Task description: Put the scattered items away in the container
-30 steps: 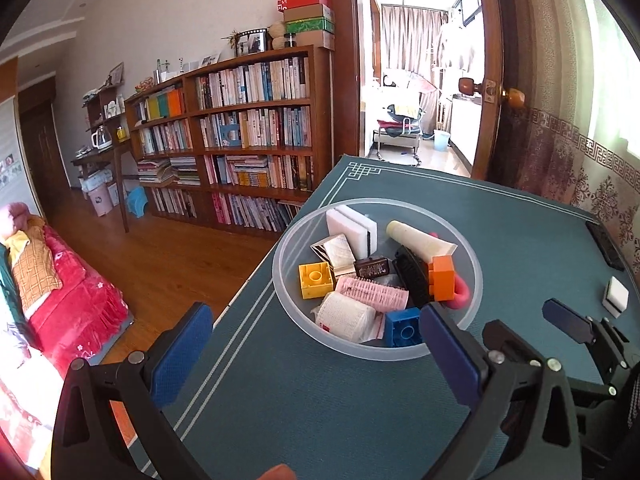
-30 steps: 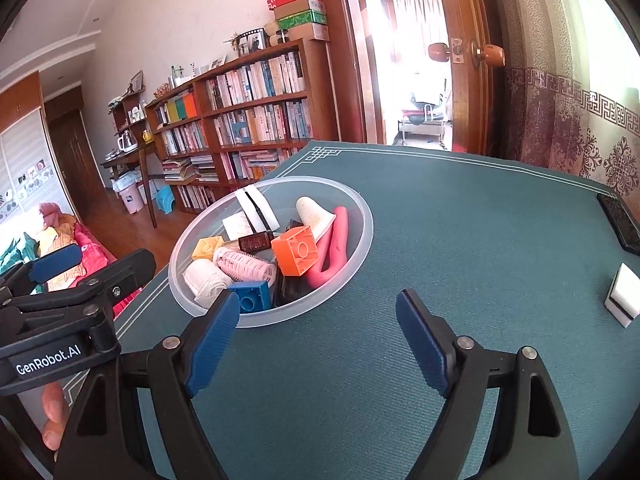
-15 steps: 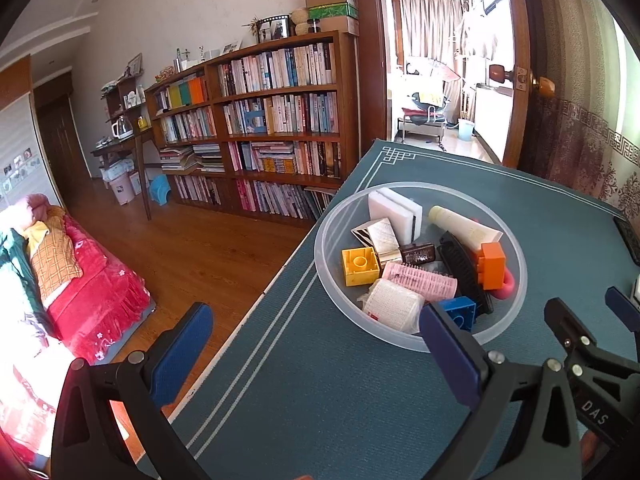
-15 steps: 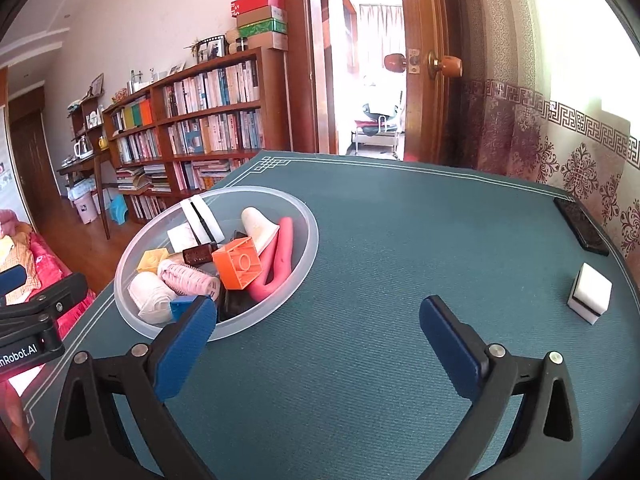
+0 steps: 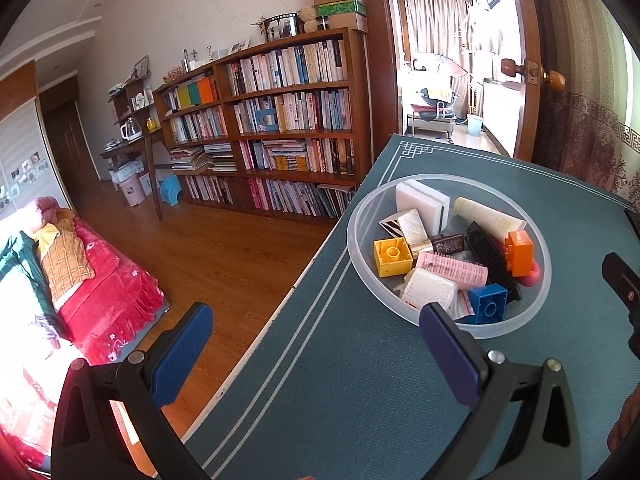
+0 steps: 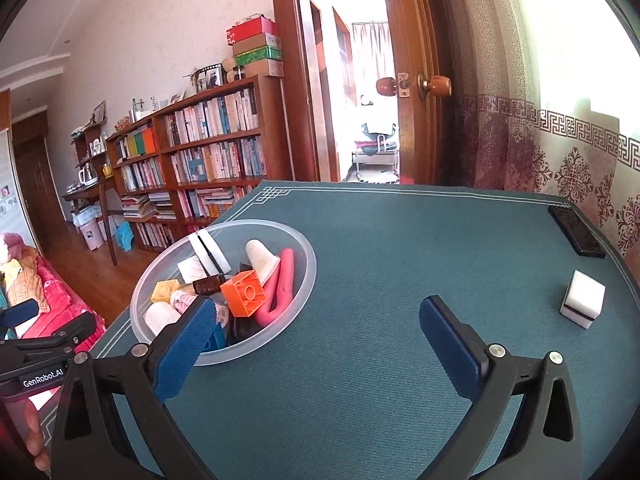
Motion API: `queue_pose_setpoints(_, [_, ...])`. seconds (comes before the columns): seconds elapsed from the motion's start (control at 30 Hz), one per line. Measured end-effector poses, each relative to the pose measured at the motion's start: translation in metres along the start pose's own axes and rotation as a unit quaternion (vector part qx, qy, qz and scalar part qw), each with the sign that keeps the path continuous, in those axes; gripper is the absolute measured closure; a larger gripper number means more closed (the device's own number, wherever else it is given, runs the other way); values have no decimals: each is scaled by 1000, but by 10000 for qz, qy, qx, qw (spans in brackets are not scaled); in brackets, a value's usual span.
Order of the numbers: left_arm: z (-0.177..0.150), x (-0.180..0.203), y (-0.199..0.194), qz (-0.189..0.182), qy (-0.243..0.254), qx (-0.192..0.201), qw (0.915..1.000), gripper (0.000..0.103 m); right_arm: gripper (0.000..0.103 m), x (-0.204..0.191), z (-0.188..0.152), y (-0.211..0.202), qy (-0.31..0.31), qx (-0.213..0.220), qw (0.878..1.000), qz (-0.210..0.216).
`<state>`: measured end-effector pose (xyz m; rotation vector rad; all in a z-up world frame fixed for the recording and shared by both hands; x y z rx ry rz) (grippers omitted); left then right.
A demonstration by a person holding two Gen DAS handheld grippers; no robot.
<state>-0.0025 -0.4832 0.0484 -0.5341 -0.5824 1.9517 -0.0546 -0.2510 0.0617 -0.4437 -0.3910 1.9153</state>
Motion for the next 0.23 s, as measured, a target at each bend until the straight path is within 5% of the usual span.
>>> queue_pose_setpoints(0.23, [-8,0,7,45,67,-118,9999,0,0,-35,-8,-8,-666,155,9967,448])
Point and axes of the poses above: each gripper's, at about its wrist camera, not at the fingertips, and y roughly the way its jaws point, x to its right, z to its top, the point moved 4 cm from there along y, roughly the way its jaws point
